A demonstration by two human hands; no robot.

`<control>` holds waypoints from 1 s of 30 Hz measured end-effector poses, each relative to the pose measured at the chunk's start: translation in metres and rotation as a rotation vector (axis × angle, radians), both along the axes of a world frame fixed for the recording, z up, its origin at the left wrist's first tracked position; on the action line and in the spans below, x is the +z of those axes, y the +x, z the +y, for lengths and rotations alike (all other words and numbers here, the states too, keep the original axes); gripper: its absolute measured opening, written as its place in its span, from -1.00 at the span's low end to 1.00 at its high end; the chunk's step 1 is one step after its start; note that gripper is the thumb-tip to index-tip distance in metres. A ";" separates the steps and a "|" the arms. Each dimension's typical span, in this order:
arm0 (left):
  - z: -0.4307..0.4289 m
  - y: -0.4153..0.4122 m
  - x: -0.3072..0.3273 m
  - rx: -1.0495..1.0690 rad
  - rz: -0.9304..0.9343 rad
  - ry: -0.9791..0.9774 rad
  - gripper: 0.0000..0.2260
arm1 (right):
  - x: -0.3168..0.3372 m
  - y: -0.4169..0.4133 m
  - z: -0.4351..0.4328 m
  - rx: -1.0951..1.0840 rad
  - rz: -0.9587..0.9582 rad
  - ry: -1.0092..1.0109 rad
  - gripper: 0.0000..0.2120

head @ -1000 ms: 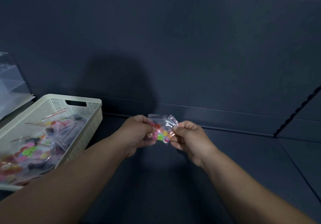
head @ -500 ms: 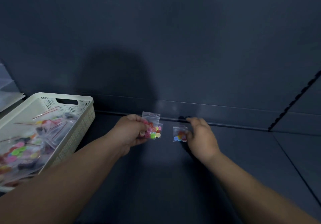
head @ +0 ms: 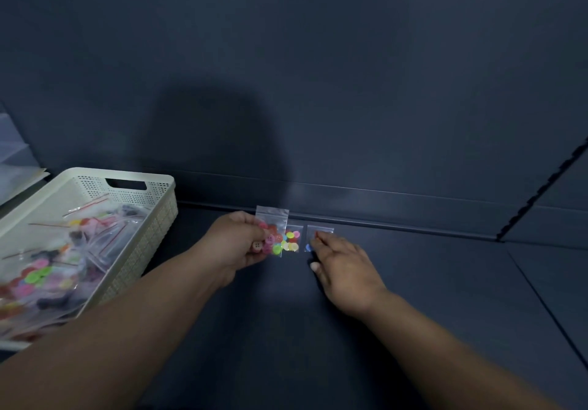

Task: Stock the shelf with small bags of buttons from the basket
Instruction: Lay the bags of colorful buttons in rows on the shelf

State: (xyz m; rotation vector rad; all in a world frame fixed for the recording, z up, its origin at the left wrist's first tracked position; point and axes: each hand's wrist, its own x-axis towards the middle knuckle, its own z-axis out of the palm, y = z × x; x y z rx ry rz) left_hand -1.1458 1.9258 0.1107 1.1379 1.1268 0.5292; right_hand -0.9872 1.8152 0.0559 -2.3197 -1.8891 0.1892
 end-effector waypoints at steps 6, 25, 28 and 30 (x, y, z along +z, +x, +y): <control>-0.002 0.001 0.002 0.005 -0.012 -0.008 -0.89 | -0.003 0.002 0.001 -0.008 0.023 0.023 -0.51; -0.036 0.056 -0.009 -0.346 0.319 0.543 -0.89 | 0.029 0.042 -0.024 -0.703 1.239 0.414 -0.98; -0.038 0.055 -0.022 -0.535 0.542 0.879 -0.75 | 0.023 0.056 -0.031 -0.662 0.900 0.304 -0.86; -0.041 0.053 -0.027 -0.635 0.605 1.025 -0.65 | 0.025 0.055 -0.038 -0.607 0.518 0.198 -0.78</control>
